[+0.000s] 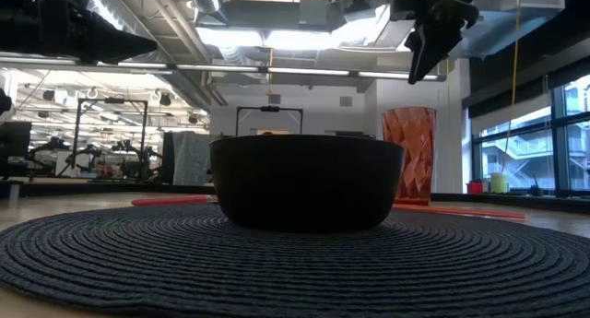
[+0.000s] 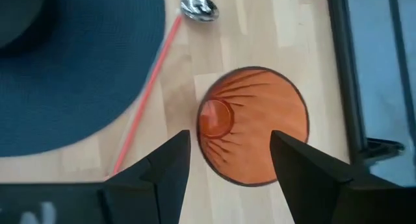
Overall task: Pick & Place Utensil
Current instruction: Put the orange cup to the top right of the black bowl on the mat
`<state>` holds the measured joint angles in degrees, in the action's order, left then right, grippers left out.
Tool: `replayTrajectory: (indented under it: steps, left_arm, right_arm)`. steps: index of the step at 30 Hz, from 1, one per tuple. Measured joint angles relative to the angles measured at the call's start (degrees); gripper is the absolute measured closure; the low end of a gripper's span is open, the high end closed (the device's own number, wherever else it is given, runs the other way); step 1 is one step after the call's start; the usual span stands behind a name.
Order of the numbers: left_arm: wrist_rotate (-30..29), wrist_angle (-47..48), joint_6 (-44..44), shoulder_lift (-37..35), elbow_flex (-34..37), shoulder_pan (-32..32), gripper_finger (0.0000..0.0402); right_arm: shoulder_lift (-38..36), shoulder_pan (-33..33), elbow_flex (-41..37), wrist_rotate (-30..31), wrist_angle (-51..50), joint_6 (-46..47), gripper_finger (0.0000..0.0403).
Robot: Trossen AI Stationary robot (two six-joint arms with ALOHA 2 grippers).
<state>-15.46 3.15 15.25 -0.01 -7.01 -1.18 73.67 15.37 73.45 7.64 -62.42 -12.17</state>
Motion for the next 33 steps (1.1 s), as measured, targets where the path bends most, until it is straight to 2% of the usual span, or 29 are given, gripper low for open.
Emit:
replayTrajectory:
  steps: [7,21,33]
  left_arm:
    - [0.03,0.01,-0.23,0.0,0.0,0.0,0.0398]
    - [0.08,0.07,-0.99,0.15,0.02,-0.01,0.0398]
    - [0.08,0.07,-0.78,0.17,0.02,-0.01,0.0397]
  right_arm:
    - [1.38,0.01,-0.01,-1.34,-0.06,3.33,0.0193]
    - [8.53,0.01,-0.01,-1.22,0.79,2.7,0.0193]
    - [9.25,1.72,-0.01,-1.22,-0.06,2.91,0.0193]
